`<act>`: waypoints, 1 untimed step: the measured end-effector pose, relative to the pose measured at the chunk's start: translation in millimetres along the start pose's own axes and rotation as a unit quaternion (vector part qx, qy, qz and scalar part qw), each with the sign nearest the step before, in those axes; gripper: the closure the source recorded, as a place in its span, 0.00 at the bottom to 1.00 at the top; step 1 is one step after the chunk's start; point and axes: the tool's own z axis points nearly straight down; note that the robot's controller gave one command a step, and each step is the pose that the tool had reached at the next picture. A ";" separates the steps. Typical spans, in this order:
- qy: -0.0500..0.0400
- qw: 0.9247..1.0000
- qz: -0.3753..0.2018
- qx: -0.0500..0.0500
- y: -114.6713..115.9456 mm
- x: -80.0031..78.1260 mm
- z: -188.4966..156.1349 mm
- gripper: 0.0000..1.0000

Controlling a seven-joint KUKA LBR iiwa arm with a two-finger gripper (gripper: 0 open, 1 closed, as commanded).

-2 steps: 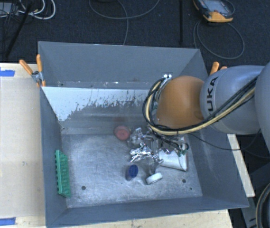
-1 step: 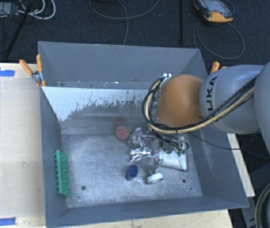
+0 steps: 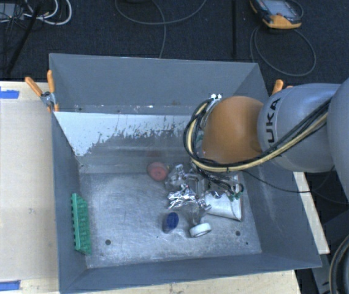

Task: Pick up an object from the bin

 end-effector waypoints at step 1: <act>0.001 1.000 0.001 0.000 -0.4 -0.5 -1.8 1.00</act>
Offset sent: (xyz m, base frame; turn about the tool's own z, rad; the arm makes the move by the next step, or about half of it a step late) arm 0.0000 0.0000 0.0000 0.0000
